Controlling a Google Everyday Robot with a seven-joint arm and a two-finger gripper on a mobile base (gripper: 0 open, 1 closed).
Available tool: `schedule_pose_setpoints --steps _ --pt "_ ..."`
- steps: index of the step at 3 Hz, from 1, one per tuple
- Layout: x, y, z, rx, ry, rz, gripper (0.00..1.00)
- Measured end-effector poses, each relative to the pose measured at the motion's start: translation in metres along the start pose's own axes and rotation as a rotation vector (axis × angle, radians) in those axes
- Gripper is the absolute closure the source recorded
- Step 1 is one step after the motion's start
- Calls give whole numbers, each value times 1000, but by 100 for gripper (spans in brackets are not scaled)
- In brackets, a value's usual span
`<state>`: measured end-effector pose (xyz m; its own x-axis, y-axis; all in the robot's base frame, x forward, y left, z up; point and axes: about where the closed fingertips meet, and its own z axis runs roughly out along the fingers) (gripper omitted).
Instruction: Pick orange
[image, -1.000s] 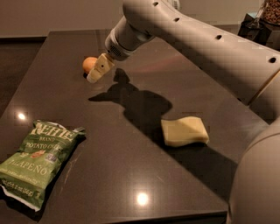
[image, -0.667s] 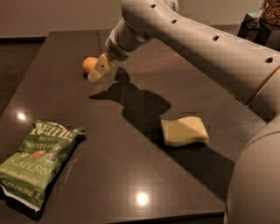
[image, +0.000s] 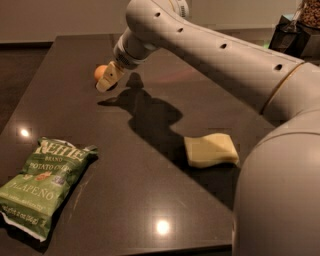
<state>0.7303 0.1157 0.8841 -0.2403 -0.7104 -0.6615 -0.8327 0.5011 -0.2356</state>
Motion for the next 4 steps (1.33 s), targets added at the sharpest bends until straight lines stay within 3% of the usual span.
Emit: schedule_pose_setpoints --steps 1,2,3,4 --pt "1 -6 21 -6 1 30 0" --pt "3 -8 31 -14 2 61 18" --pt "-1 -5 36 -24 -13 74 49" --pt "-5 -3 35 -24 -26 76 72"
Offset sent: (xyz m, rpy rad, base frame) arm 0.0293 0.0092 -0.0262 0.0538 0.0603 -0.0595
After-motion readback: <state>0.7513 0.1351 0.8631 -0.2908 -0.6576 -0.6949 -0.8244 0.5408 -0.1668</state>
